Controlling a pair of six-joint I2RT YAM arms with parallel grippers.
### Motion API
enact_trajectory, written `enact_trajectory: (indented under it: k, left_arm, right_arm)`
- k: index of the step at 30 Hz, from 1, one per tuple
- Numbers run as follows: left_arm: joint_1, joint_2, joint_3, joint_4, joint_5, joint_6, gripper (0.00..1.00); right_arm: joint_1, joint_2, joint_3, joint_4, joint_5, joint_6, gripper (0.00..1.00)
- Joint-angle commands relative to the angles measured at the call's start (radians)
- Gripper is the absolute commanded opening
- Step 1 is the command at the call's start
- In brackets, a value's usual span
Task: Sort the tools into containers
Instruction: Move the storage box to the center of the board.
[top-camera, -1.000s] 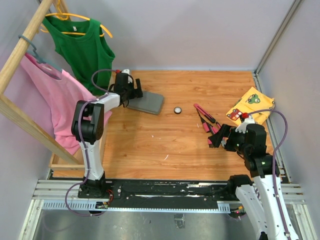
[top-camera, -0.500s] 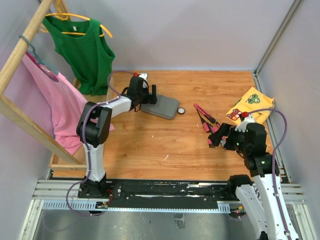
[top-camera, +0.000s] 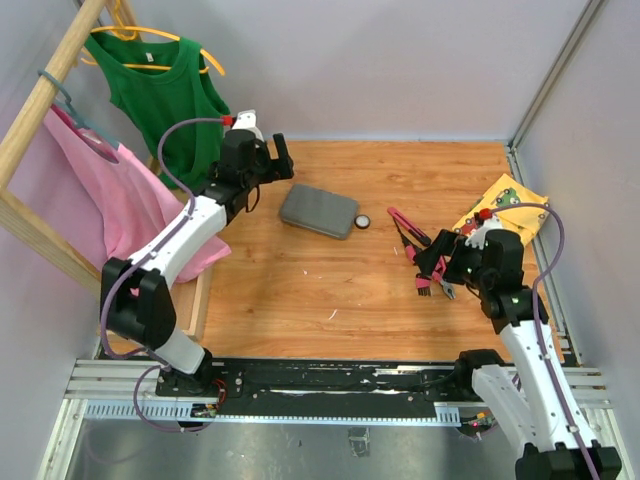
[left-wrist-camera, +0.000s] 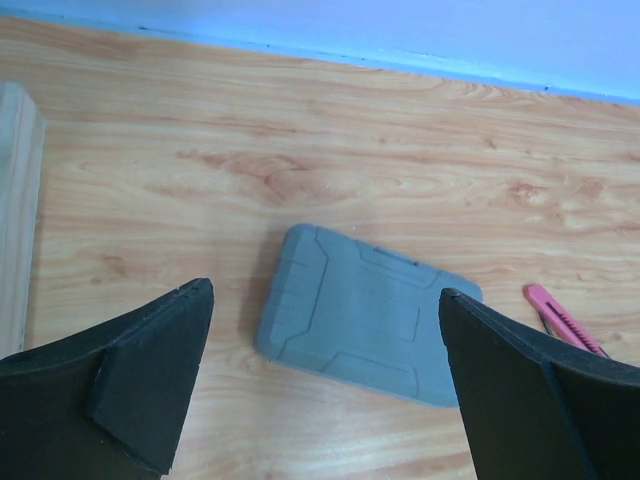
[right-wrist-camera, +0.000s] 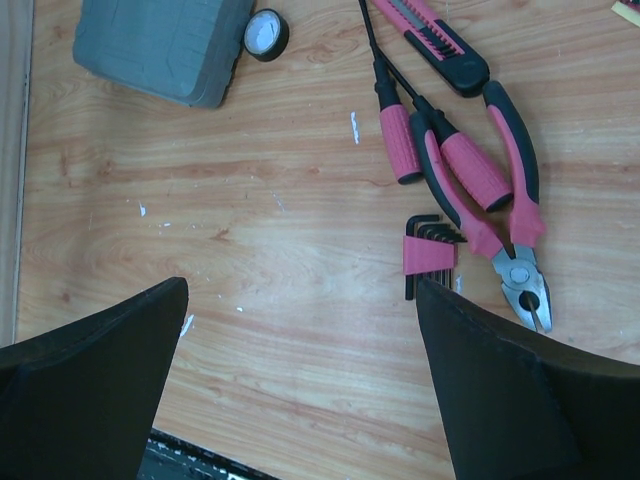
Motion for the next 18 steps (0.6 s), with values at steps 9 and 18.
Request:
enact_trajectory:
  k: [9, 18]
  left_arm:
    - [0.002, -0.299, -0.132, -0.301, 0.050, -0.075, 0.98]
    - [0.001, -0.542, -0.279, -0.421, 0.027, -0.021, 0.99]
  right_arm:
    - [-0.026, 0.207, 0.008, 0.271, -0.003, 0.034, 0.99]
    - [-0.002, 0.467, 0.163, 0.320, -0.064, -0.033, 0.99]
